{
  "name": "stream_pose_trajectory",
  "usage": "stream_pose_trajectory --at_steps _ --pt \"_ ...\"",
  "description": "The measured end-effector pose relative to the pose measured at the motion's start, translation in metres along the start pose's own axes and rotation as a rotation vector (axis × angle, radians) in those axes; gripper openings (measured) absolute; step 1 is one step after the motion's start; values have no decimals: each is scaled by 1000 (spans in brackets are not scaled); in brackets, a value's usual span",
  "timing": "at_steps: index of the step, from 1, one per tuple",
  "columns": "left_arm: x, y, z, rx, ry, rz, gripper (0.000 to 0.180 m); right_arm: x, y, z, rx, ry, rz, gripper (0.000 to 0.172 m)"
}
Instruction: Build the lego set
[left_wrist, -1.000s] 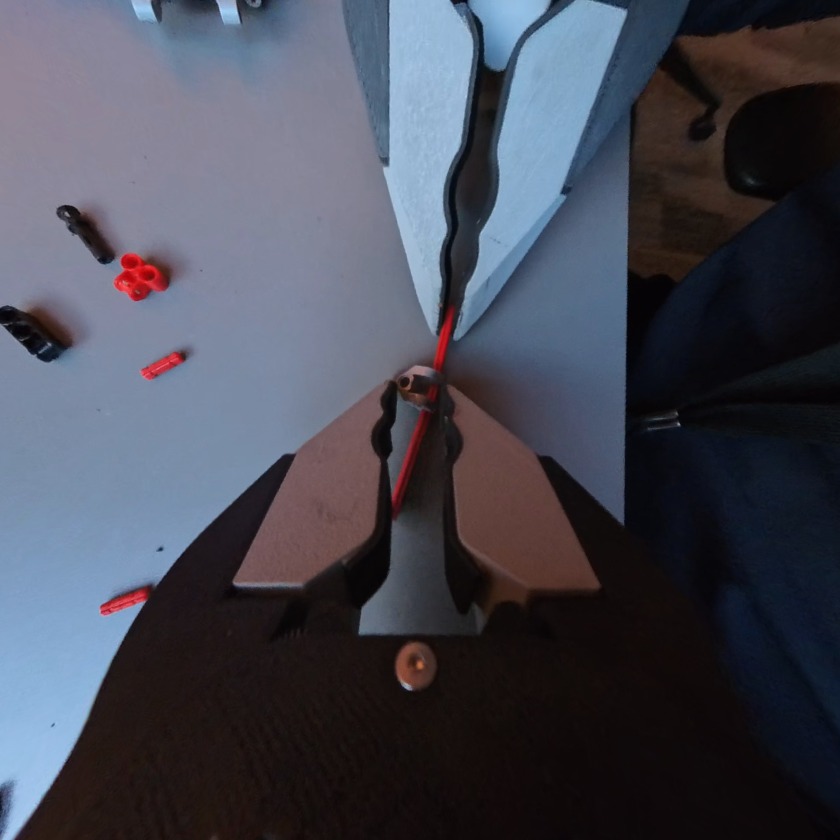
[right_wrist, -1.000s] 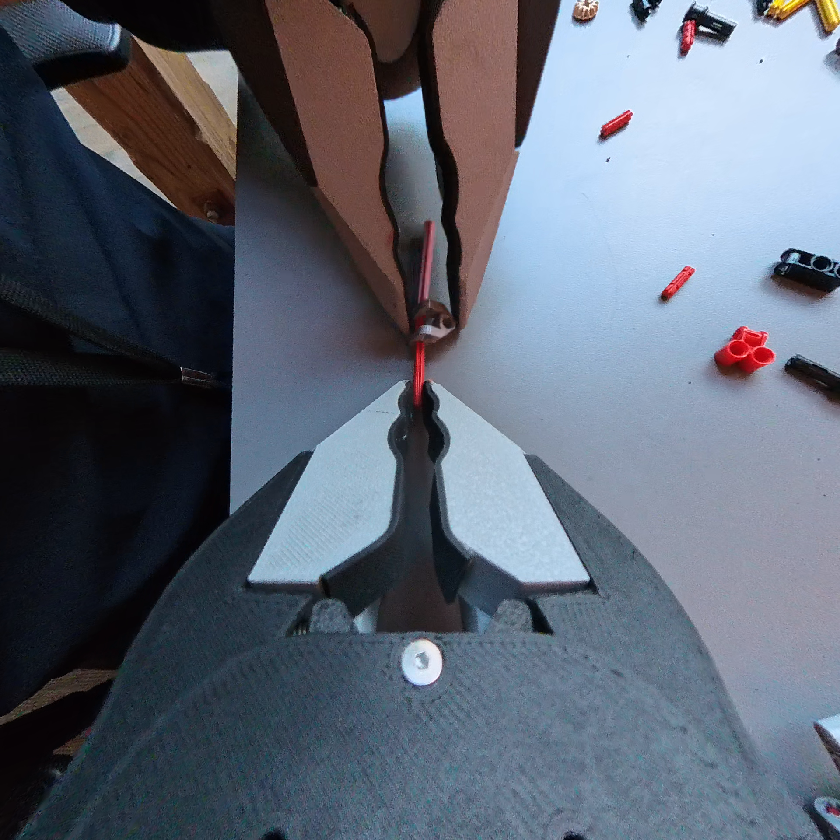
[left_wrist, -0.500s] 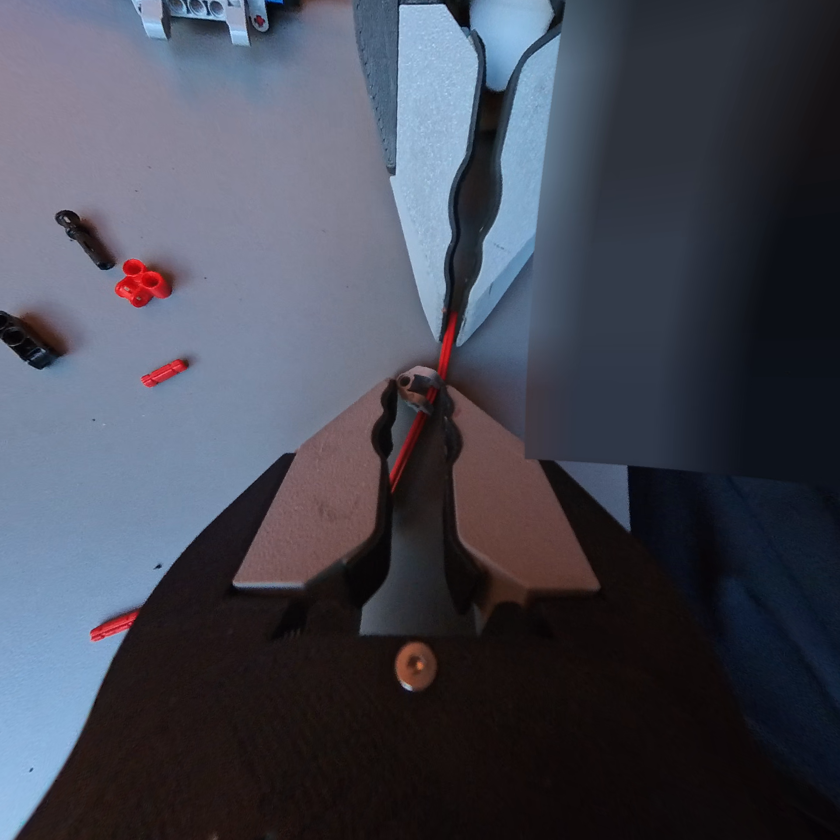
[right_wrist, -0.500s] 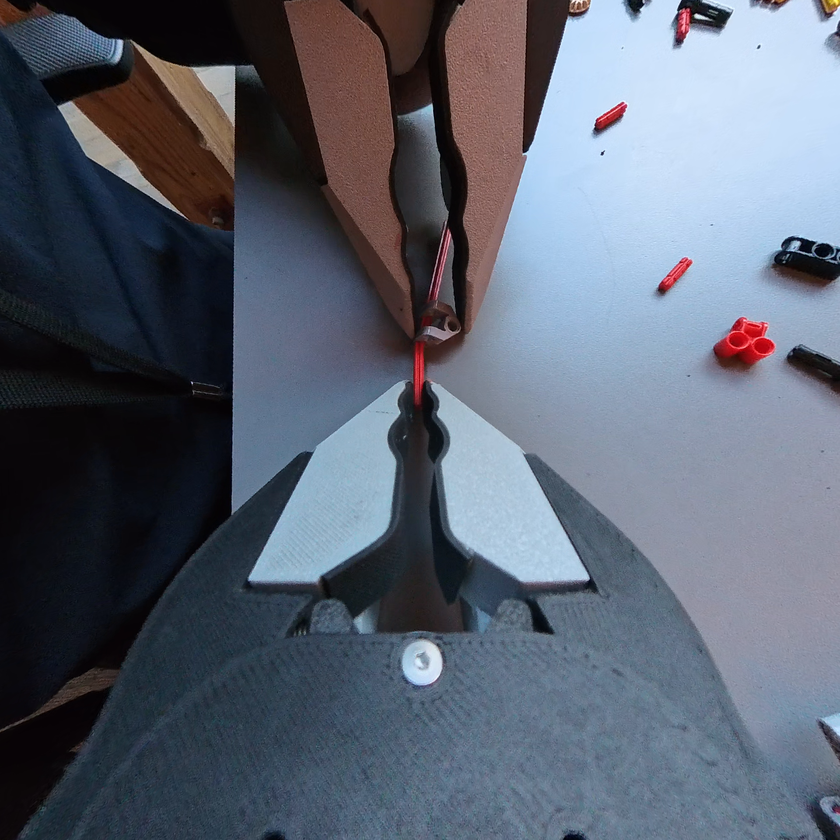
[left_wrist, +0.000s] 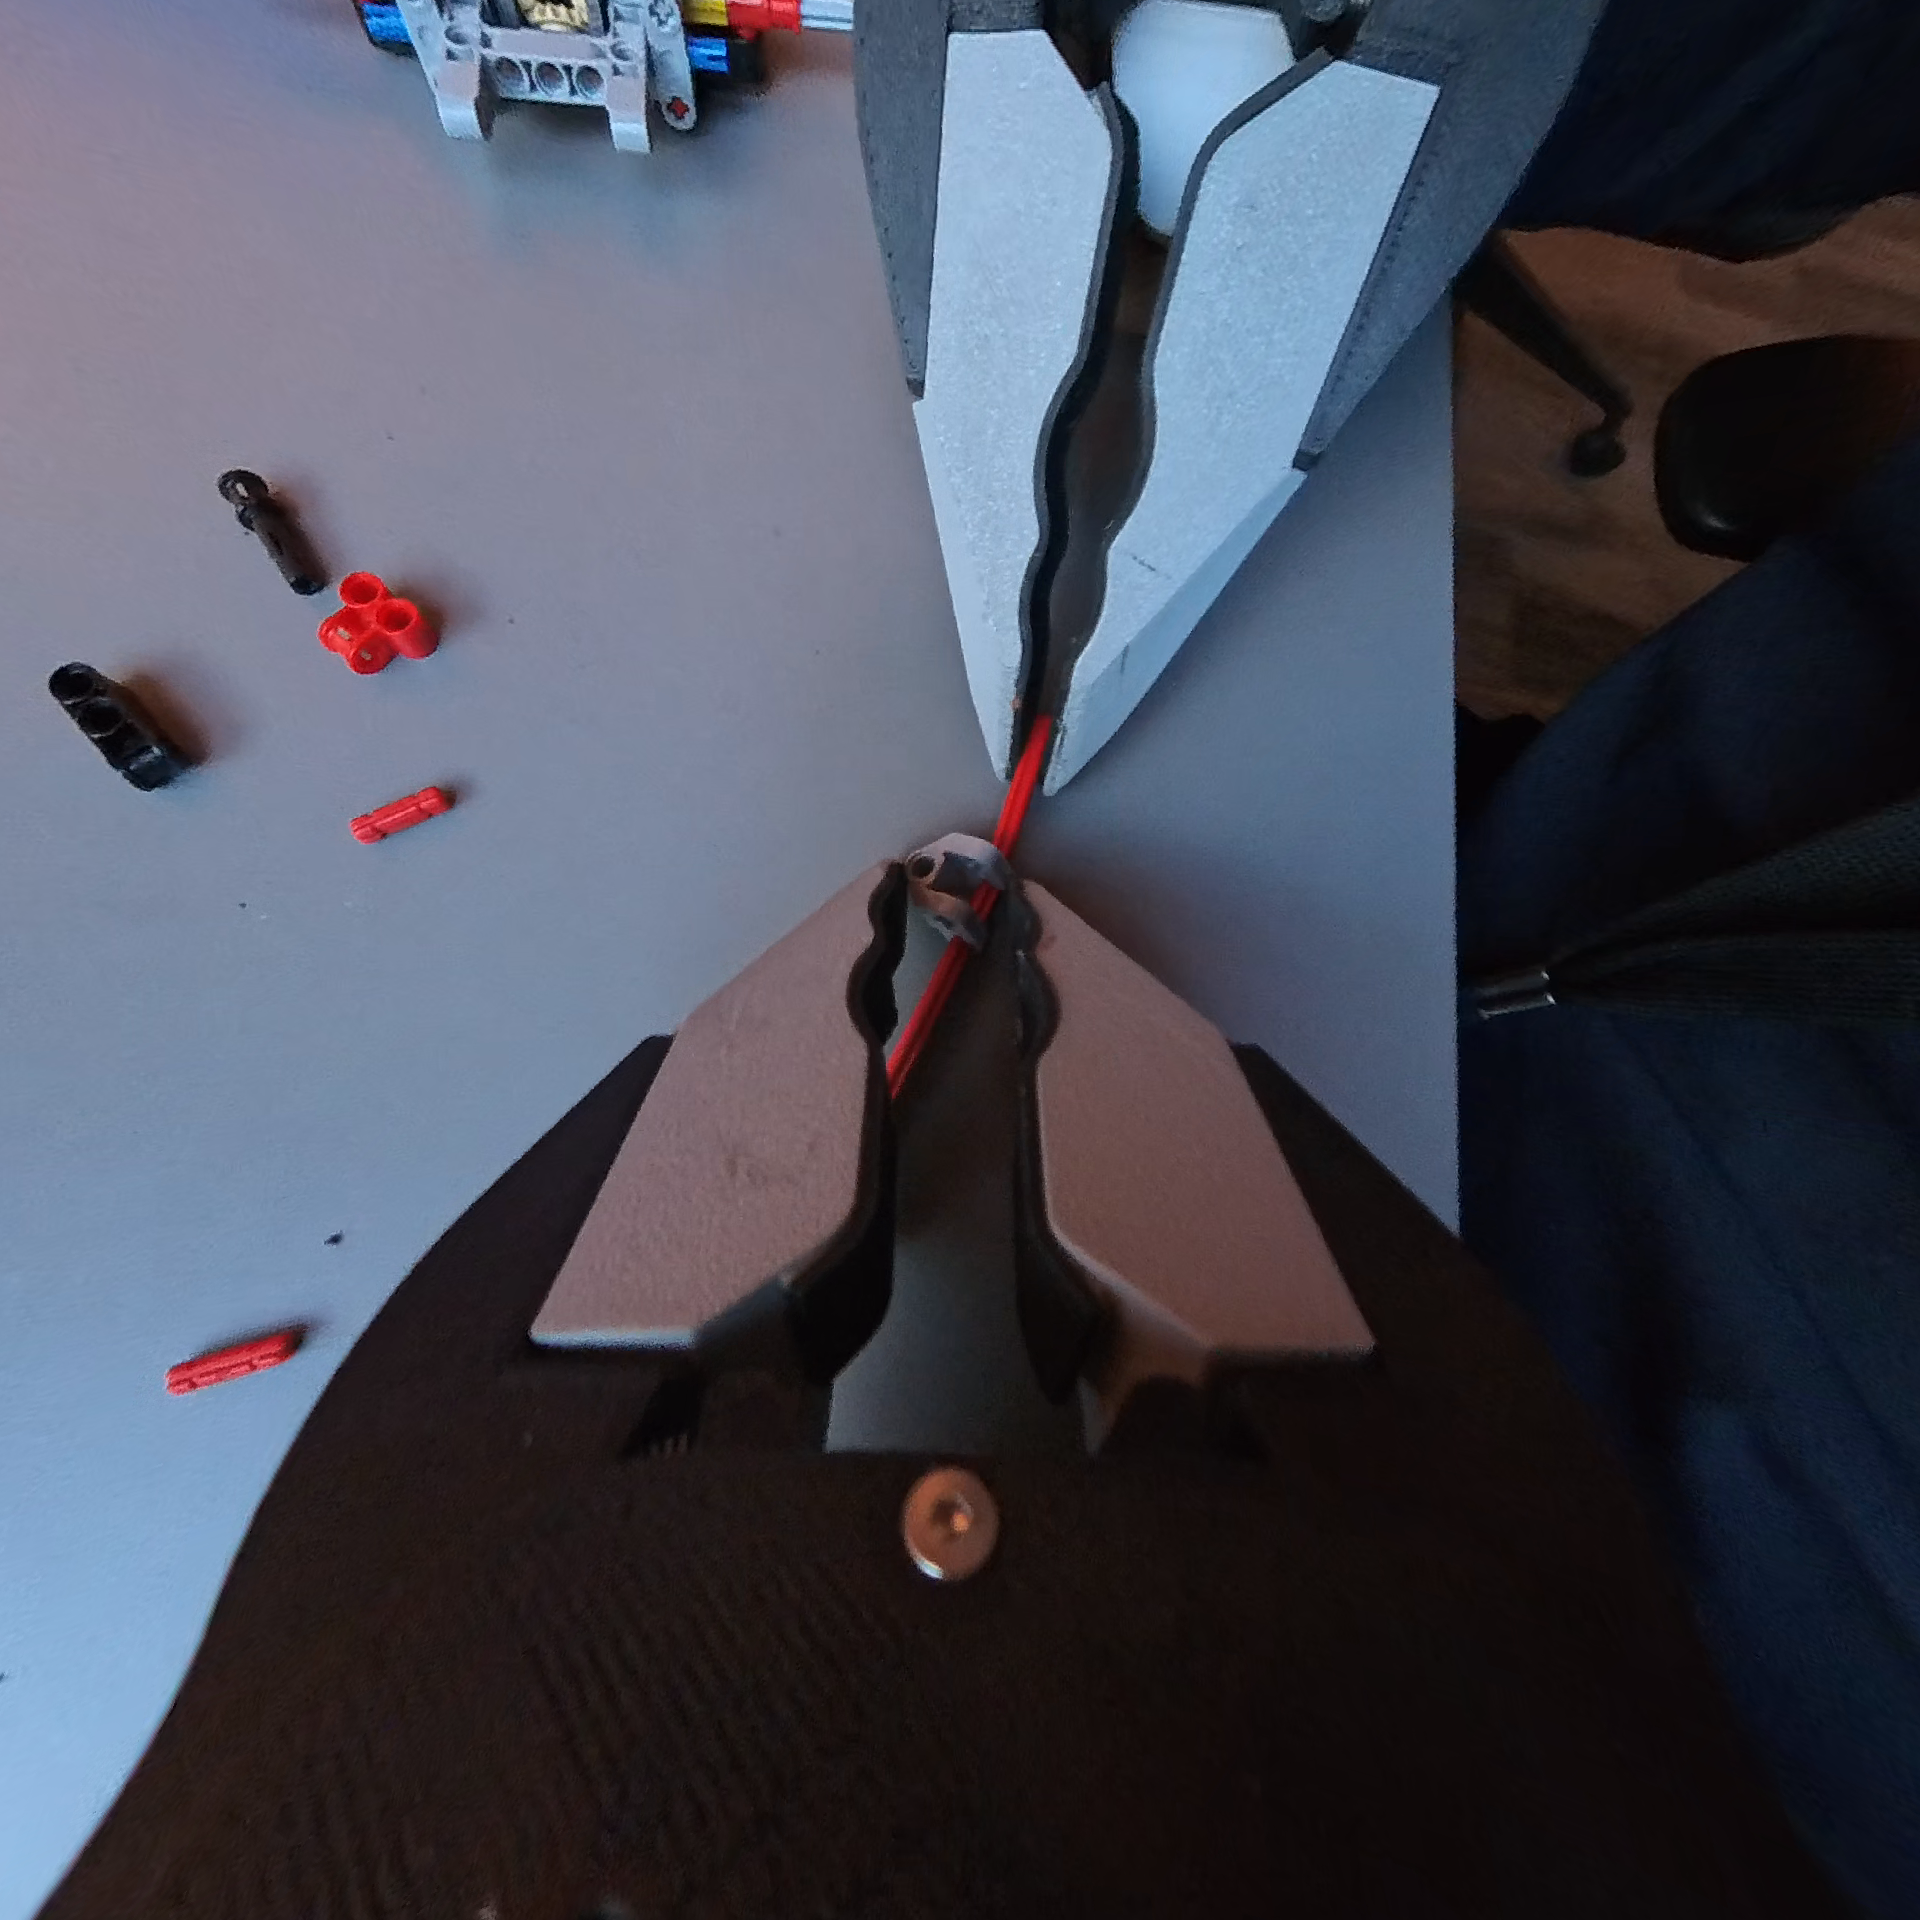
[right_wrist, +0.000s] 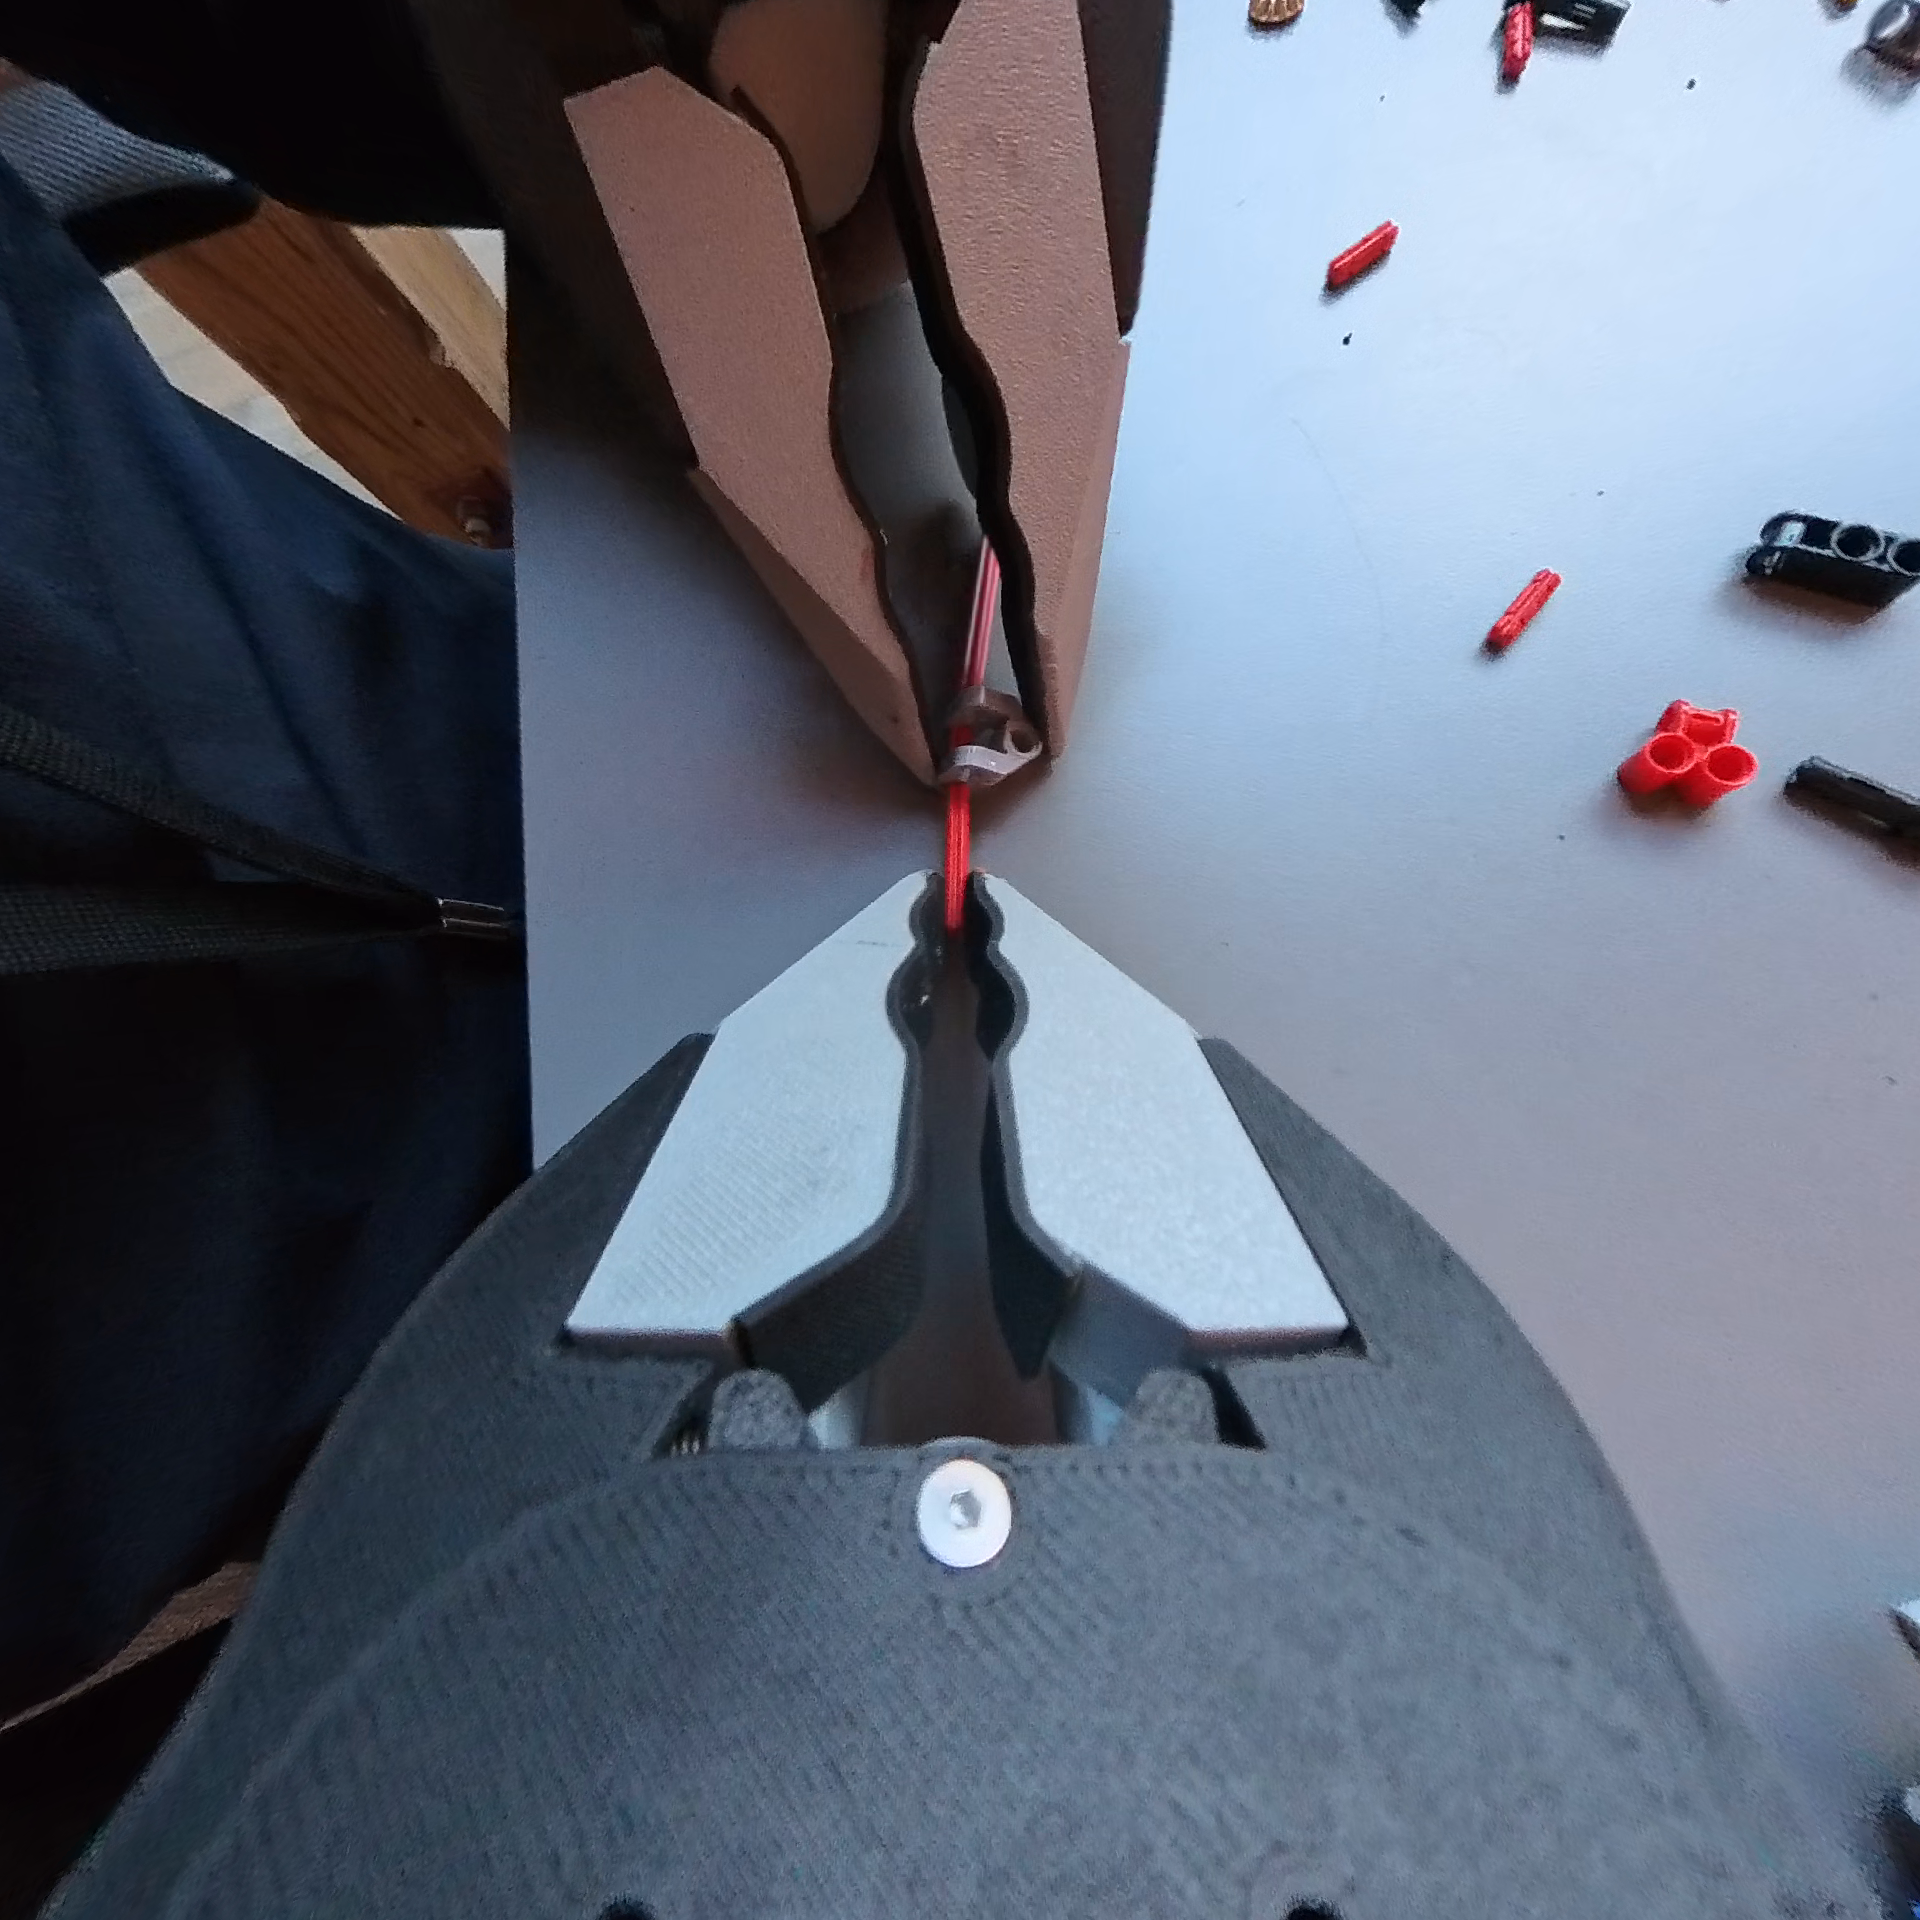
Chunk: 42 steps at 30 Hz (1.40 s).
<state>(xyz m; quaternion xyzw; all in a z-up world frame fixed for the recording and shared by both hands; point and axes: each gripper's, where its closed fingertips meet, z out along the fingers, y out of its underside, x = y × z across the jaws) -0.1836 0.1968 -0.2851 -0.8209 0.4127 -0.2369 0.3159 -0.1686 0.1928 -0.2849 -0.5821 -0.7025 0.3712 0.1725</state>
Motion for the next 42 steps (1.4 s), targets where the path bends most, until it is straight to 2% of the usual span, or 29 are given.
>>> stream_pose_trajectory --at_steps 13,19,26,34,42 --pt "-6 2 -2 11 -147 -53 18 2 -4 4 32 168 125 1" --pt "-8 0 -3 8 -84 -83 18 5 -5 4 43 195 145 1" --pt "-12 -2 -20 -15 -66 -7 17 3 -5 5 44 179 140 1" --pt "-23 1 -16 -52 -54 1 29 2 -5 4 41 156 131 1" --pt "-23 1 -9 -92 50 -10 21 12 -7 3 31 116 71 1"
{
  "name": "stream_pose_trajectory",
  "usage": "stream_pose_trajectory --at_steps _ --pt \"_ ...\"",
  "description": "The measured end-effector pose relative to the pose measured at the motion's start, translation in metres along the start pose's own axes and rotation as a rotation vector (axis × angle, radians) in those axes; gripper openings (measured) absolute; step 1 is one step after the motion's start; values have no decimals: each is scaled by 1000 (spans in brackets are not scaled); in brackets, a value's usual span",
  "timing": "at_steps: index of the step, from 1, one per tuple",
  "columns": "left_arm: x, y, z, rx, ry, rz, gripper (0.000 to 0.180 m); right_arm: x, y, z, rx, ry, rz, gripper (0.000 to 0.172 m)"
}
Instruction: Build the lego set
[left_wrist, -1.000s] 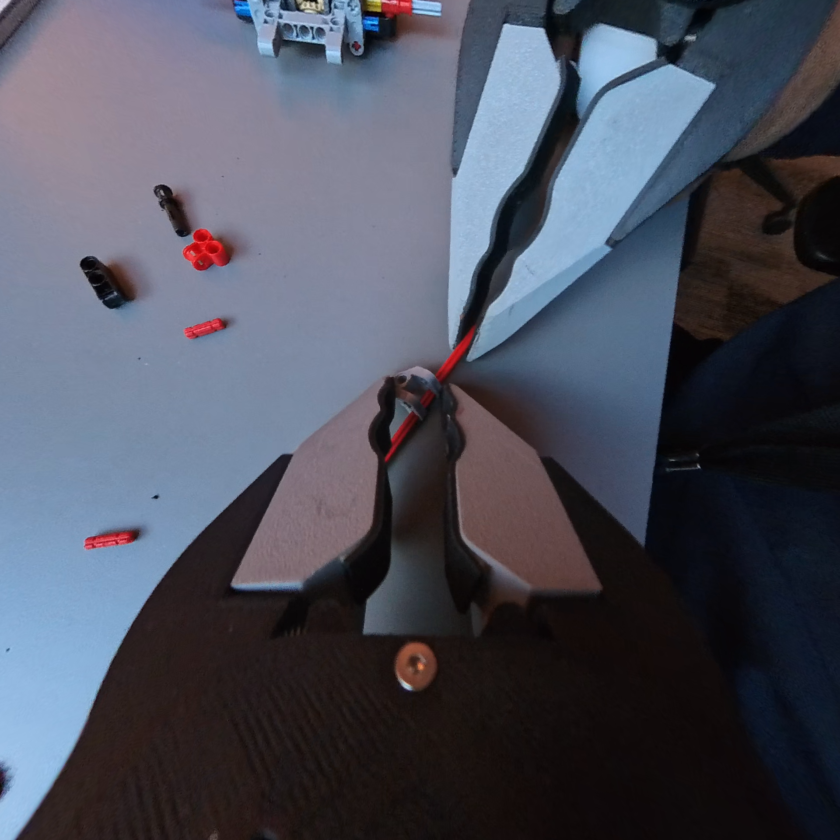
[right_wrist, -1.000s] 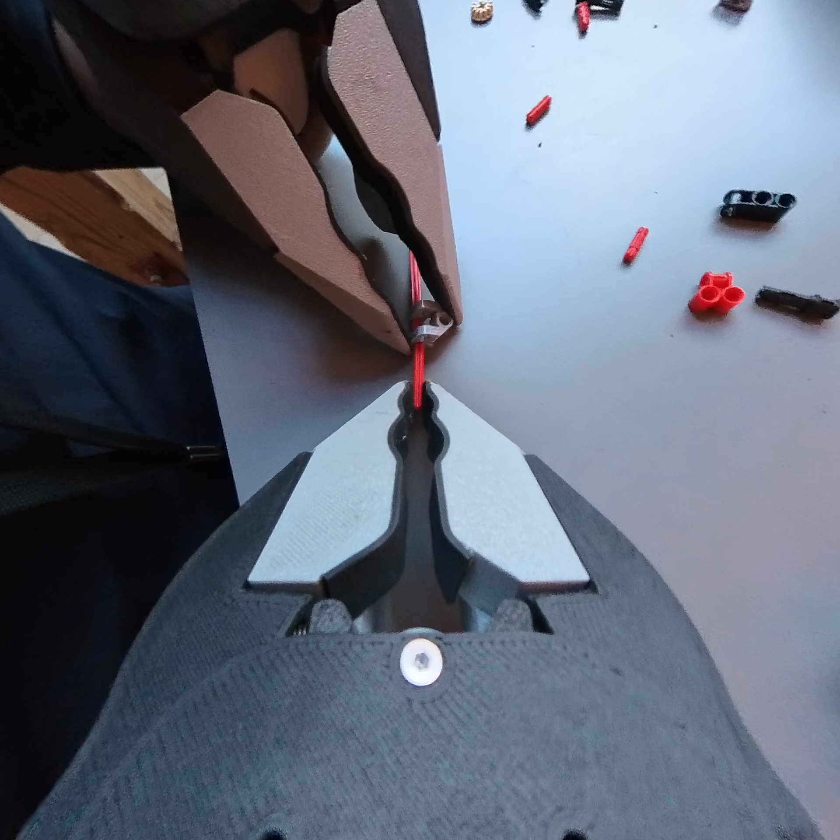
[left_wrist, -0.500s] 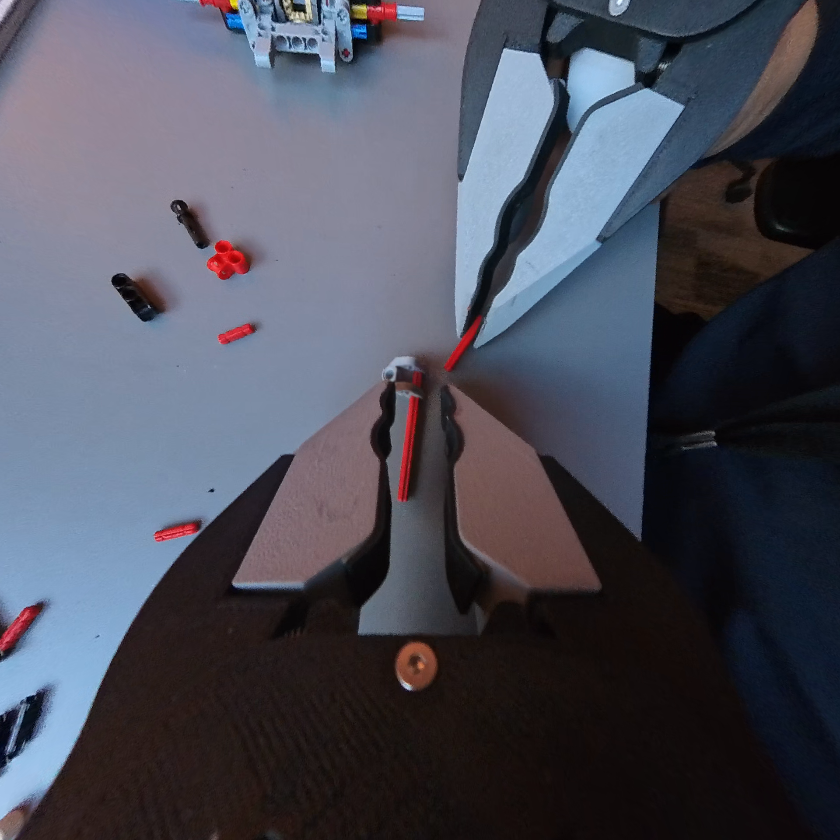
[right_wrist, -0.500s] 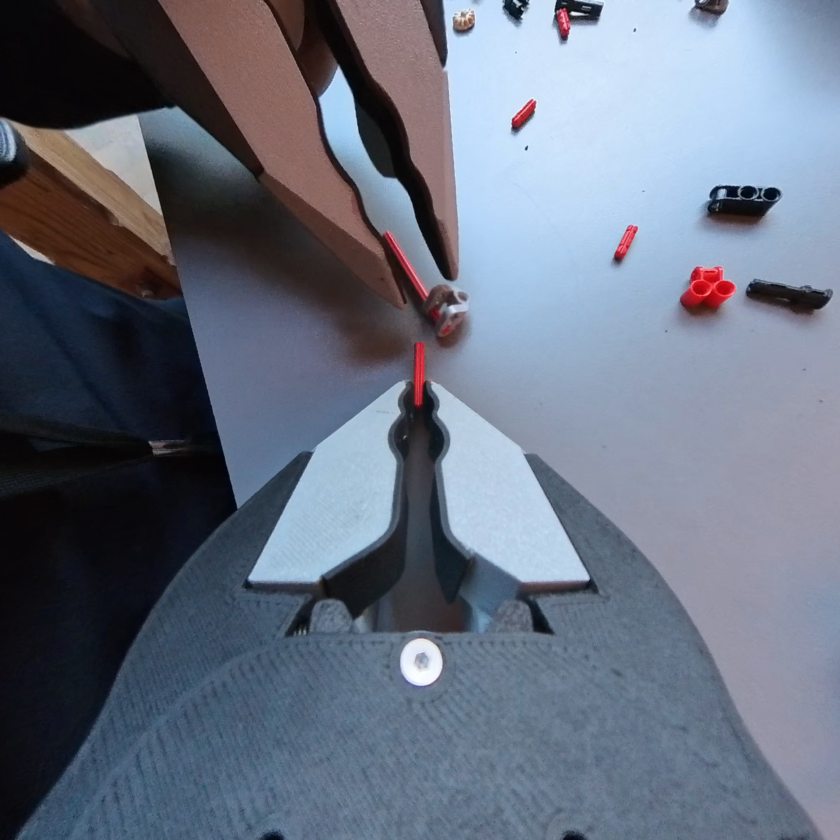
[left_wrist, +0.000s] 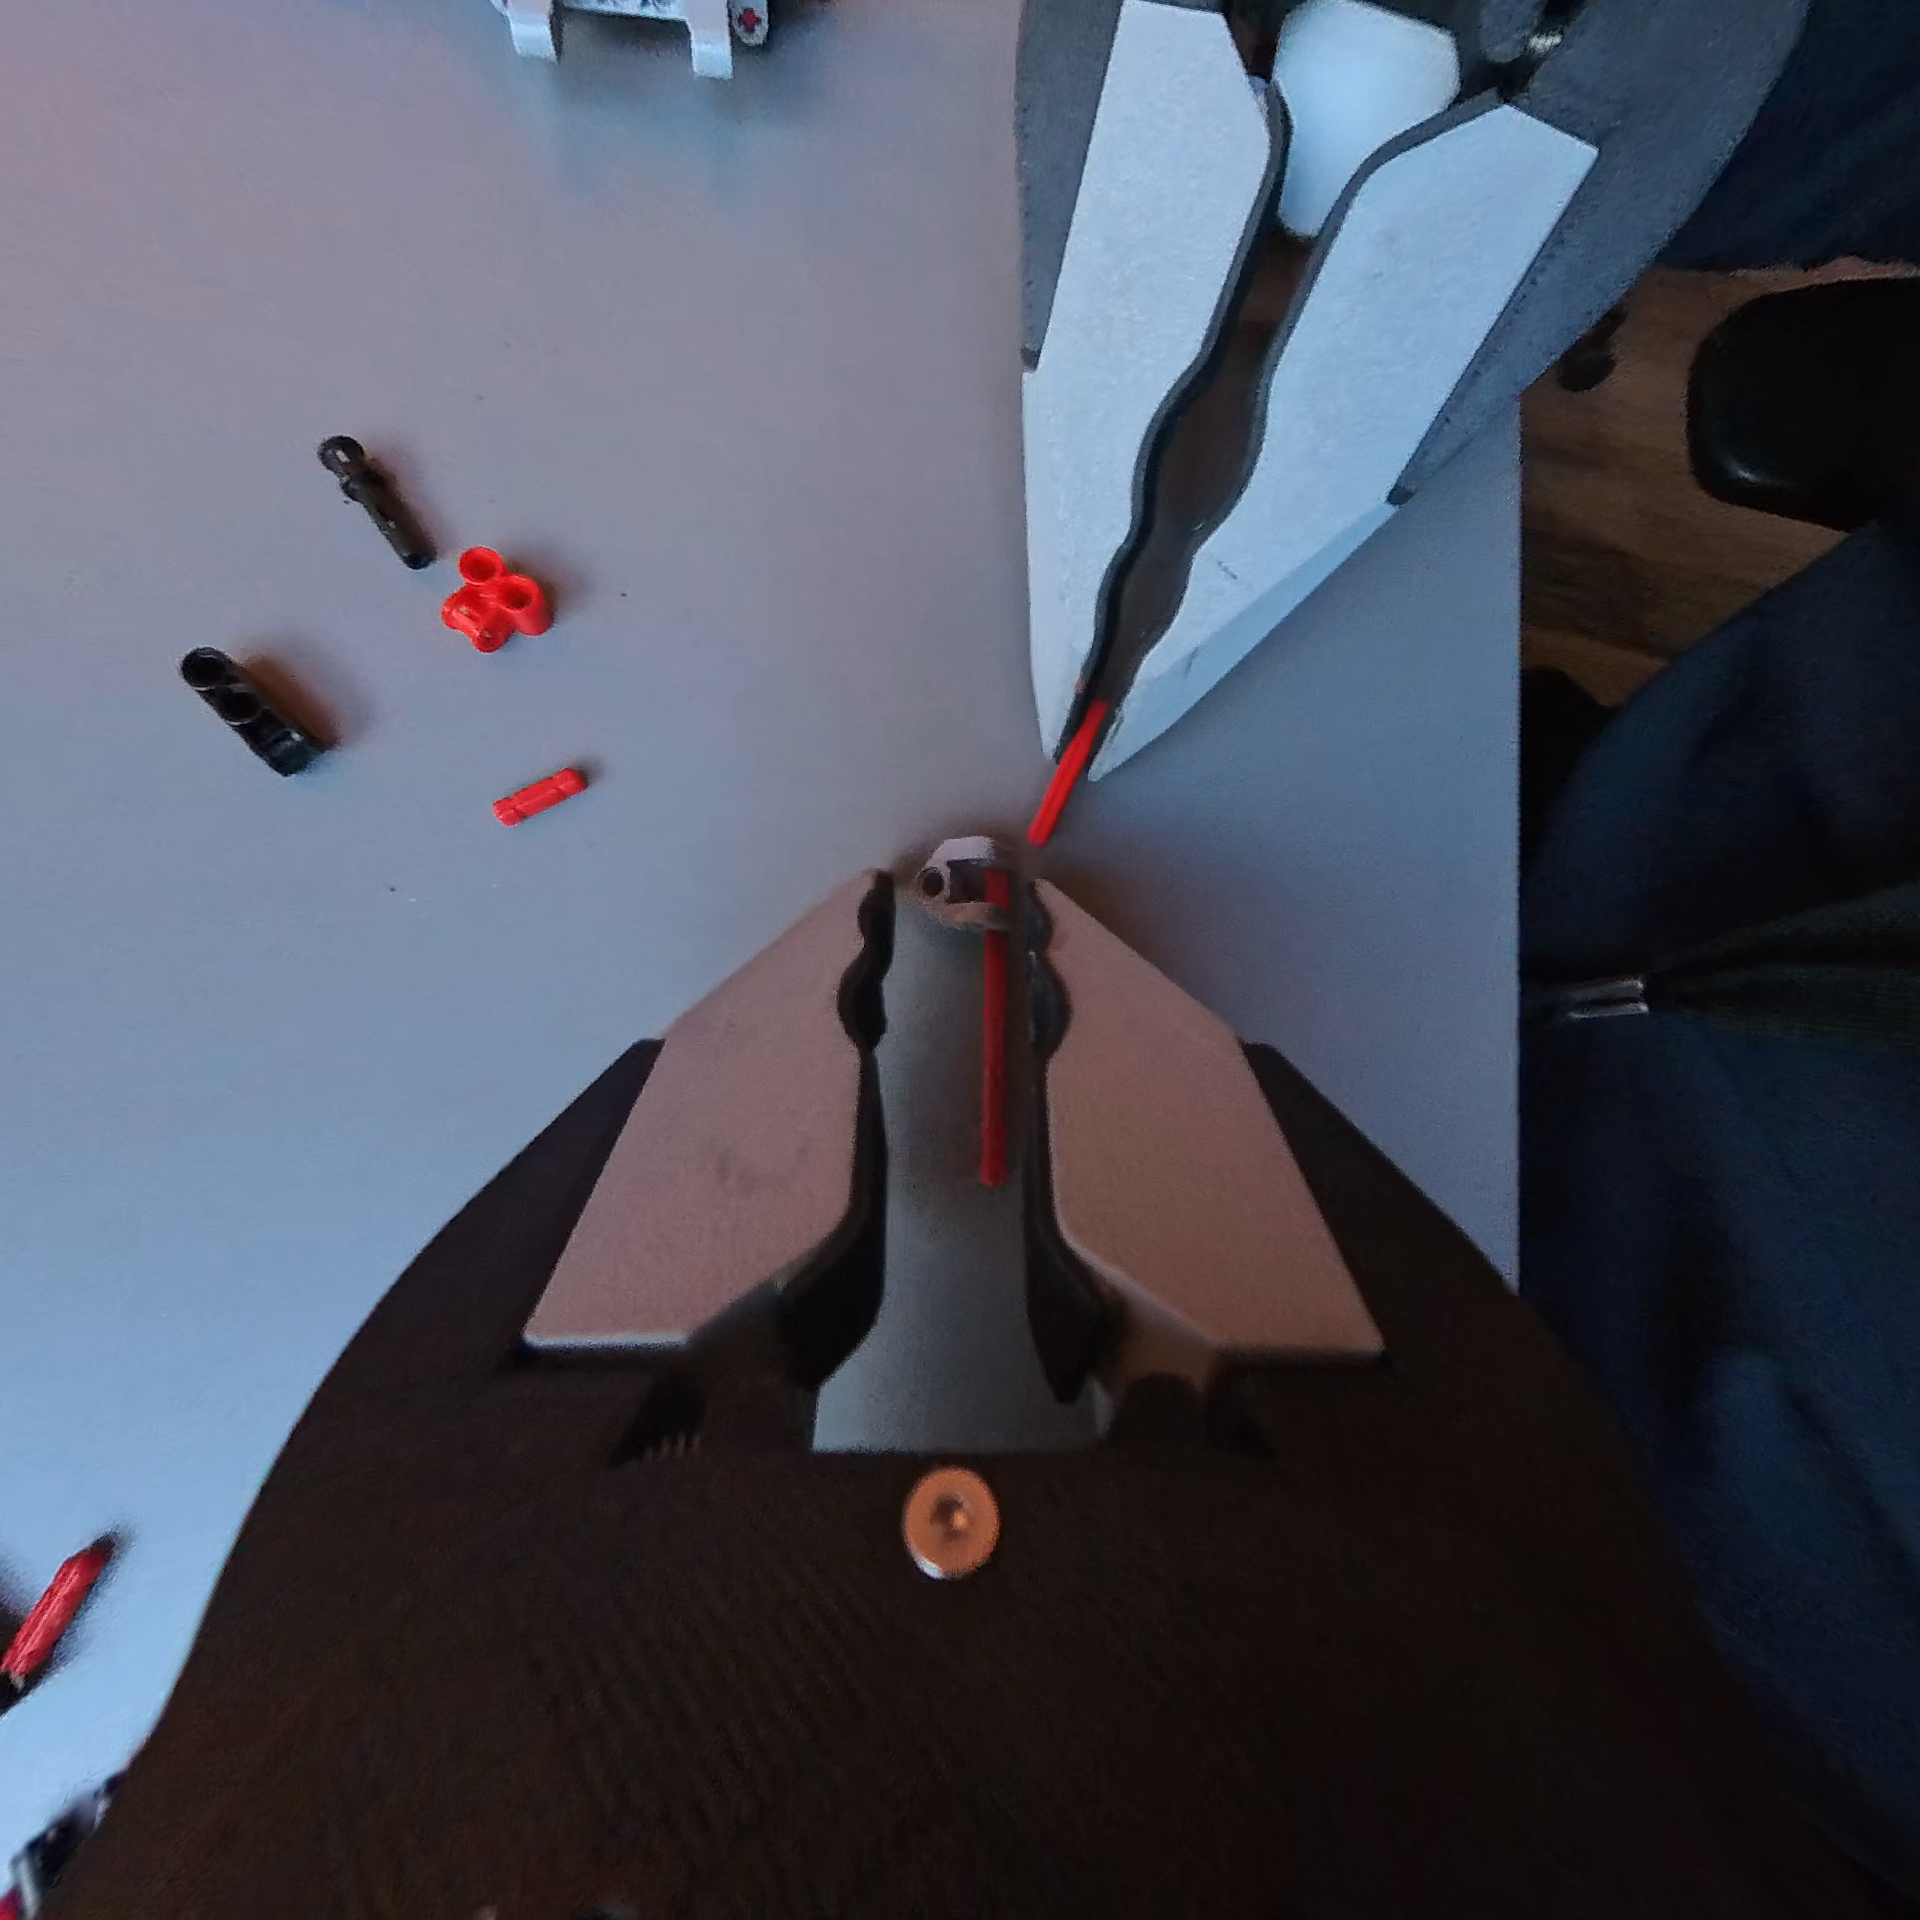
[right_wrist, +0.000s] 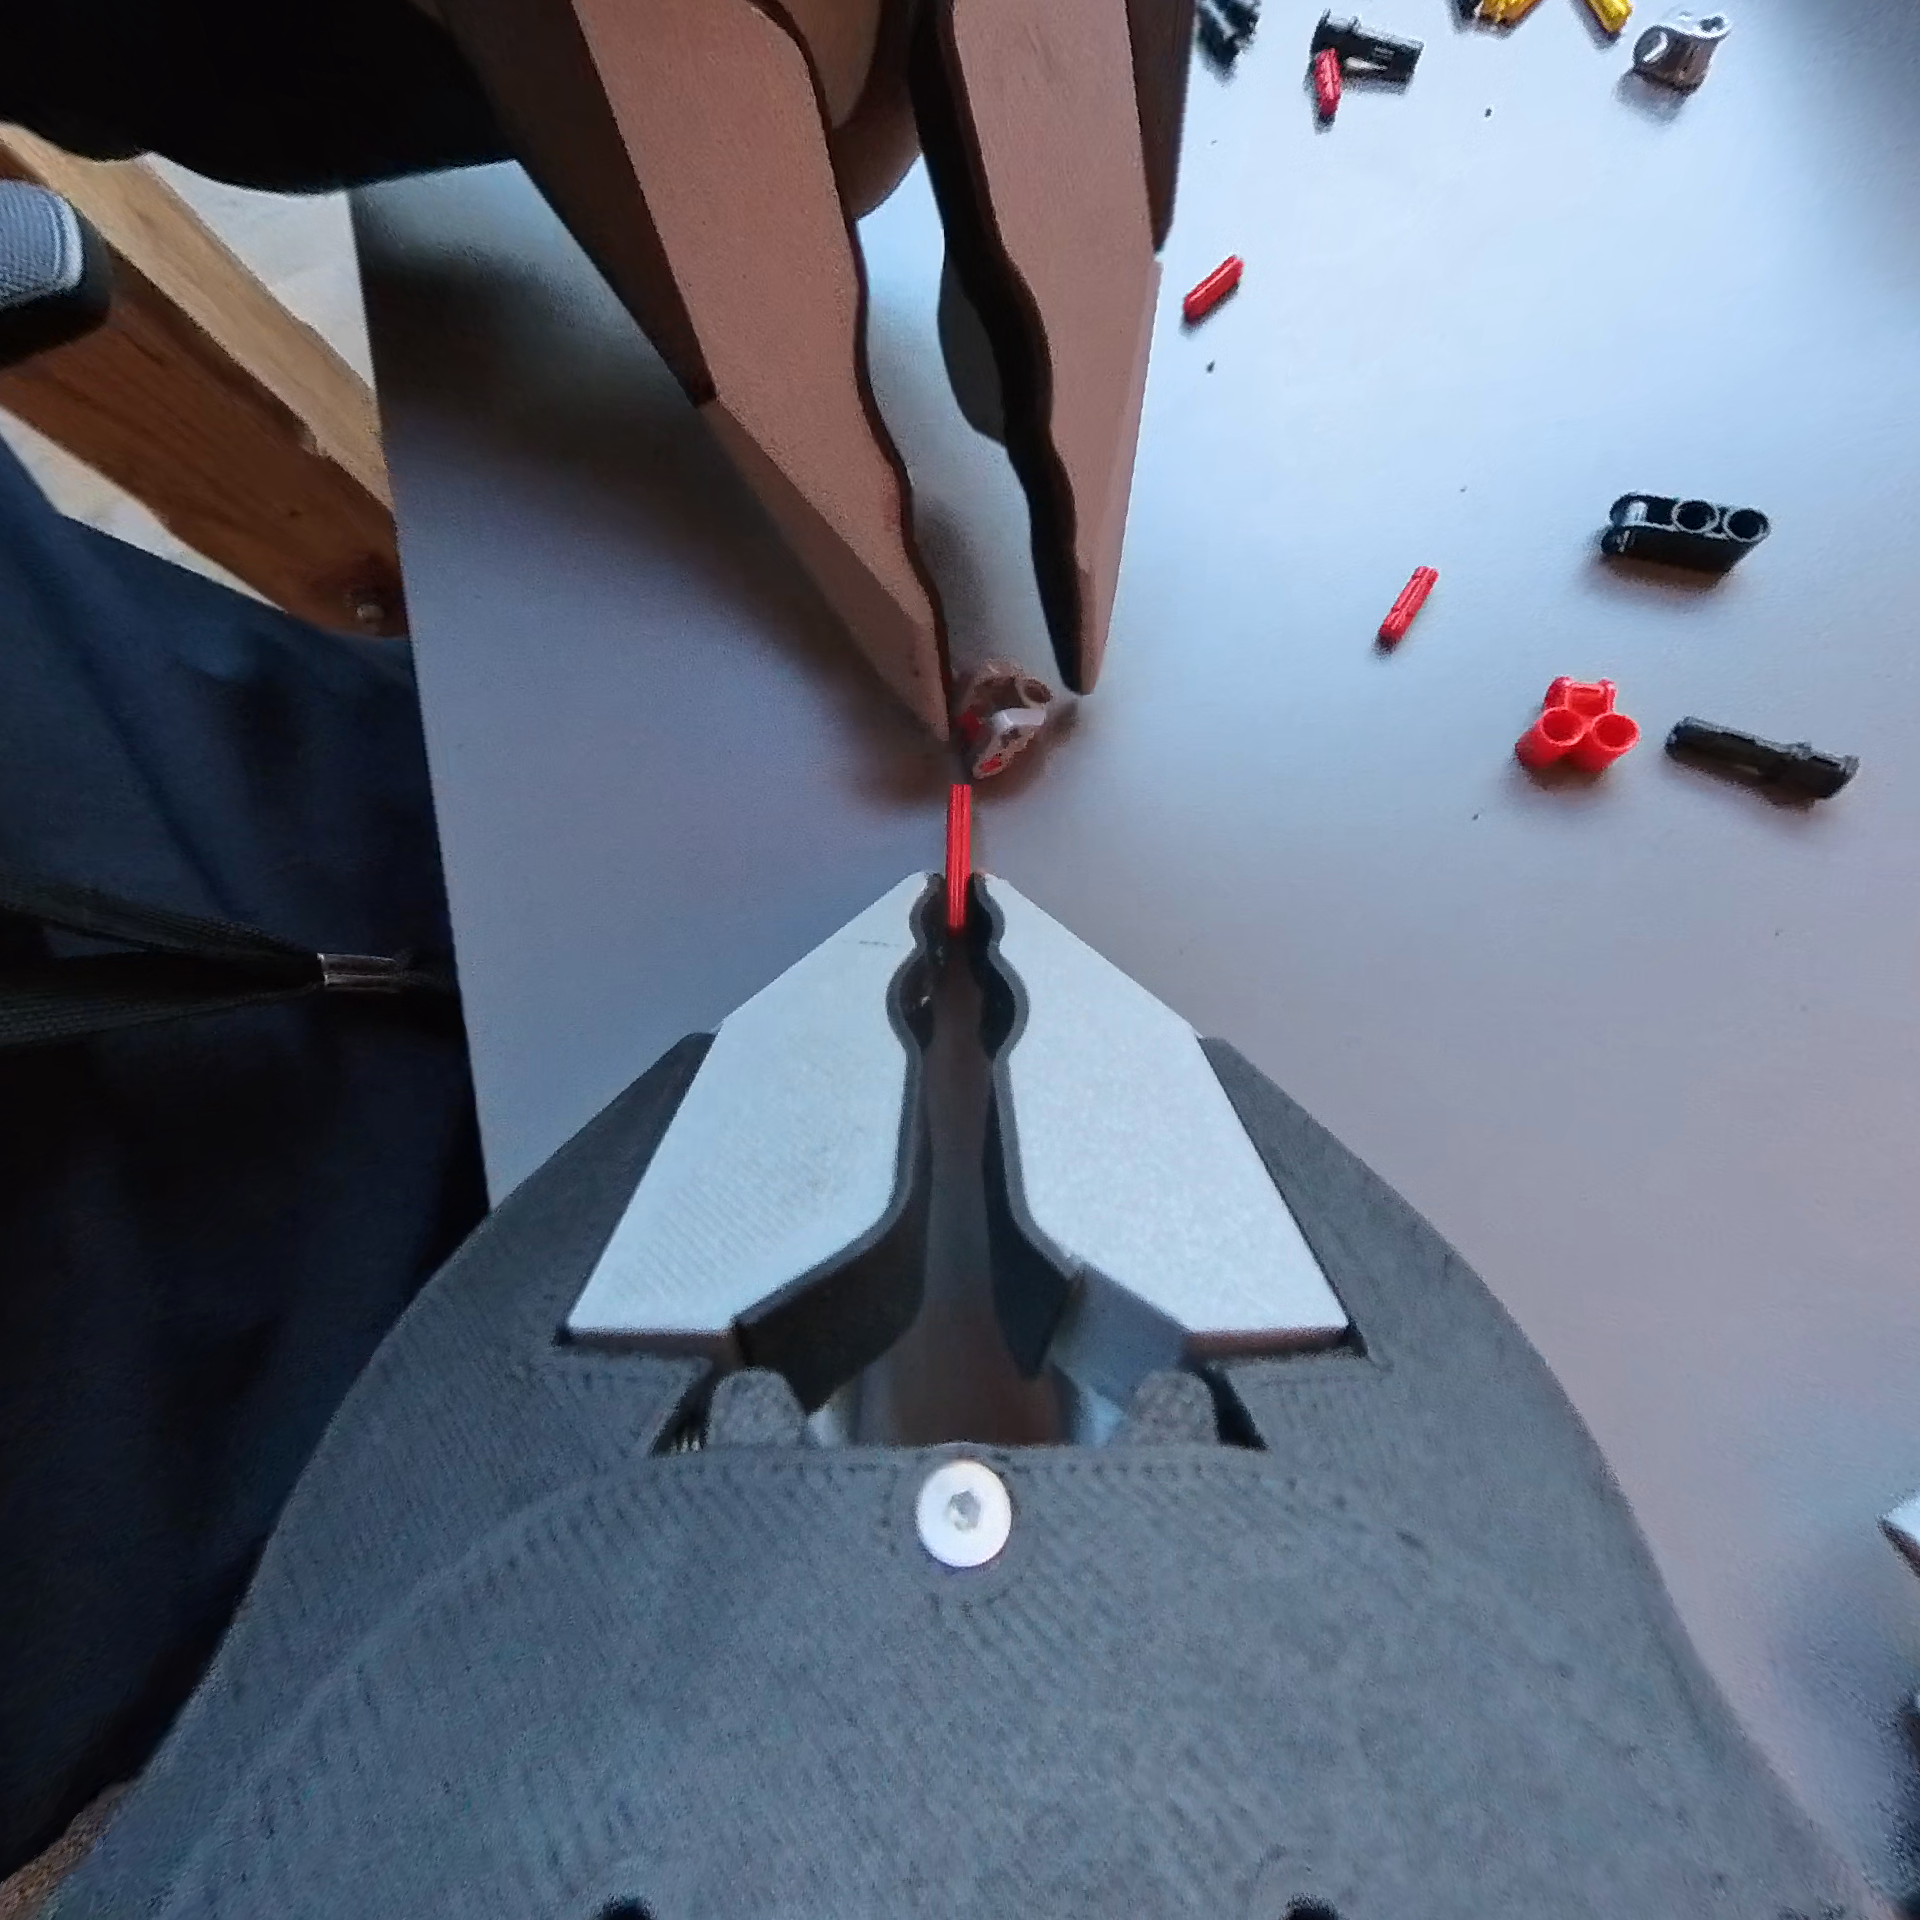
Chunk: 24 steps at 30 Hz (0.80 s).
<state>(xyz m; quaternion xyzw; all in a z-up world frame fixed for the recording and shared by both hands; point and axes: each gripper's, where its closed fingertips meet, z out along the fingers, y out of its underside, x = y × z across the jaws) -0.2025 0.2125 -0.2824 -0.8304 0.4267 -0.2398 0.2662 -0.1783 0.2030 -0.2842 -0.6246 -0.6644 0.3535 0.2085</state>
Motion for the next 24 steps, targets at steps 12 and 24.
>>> stream_pose_trajectory --at_steps 12,24 --pt "-6 -1 -3 -87 91 -51 15 -3 0 2 -8 -47 -7 1" --pt "-12 0 -5 -131 88 -66 13 -3 0 1 -12 -70 -17 1"
